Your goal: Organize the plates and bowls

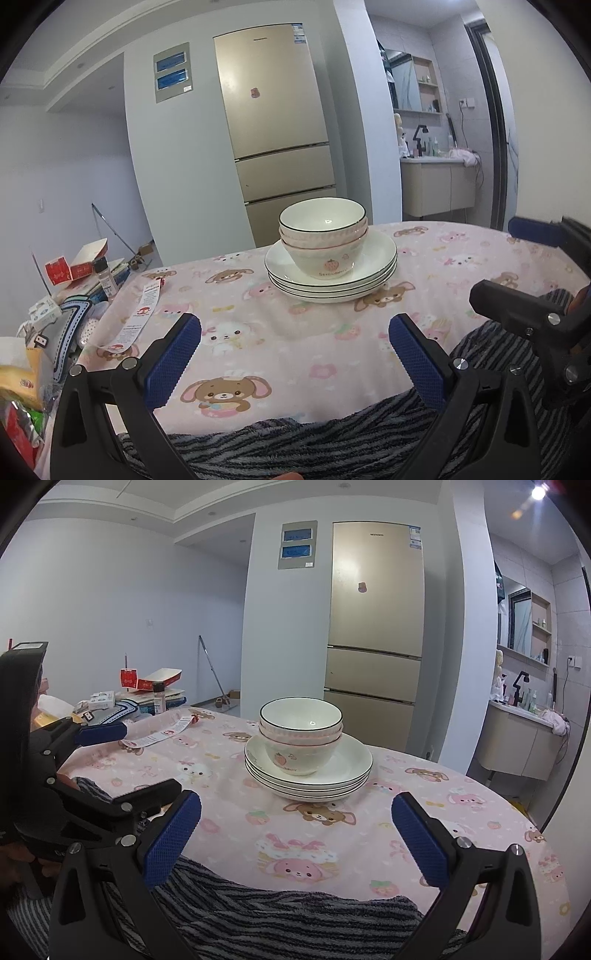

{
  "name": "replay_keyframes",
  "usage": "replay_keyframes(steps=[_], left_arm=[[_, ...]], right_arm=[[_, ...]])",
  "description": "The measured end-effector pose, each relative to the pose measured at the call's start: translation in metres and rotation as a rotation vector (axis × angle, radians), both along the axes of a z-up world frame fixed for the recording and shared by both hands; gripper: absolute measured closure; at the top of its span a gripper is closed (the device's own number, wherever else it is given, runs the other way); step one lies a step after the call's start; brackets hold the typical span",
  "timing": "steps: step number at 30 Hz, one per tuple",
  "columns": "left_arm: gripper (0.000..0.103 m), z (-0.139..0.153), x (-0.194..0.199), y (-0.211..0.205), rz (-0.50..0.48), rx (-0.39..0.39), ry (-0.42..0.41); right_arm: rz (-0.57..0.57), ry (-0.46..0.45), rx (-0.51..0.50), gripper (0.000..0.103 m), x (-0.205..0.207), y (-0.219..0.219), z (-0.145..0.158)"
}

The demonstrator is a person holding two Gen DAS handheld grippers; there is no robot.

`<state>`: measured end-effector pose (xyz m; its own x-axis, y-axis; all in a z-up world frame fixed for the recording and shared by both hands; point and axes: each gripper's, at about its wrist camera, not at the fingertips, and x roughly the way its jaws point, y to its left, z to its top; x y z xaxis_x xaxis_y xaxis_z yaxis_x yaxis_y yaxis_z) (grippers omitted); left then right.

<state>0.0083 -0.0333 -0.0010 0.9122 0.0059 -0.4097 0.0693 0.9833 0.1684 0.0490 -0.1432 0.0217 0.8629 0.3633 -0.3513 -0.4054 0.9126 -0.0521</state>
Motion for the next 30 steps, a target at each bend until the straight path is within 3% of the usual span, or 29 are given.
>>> replay_keyframes(steps=[30], left_arm=[[0.000, 0.0007, -0.0032, 0.0074, 0.006, -0.031, -0.008]], right_arm=[[0.000, 0.017, 0.010, 0.000, 0.0019, 0.0003, -0.0038]])
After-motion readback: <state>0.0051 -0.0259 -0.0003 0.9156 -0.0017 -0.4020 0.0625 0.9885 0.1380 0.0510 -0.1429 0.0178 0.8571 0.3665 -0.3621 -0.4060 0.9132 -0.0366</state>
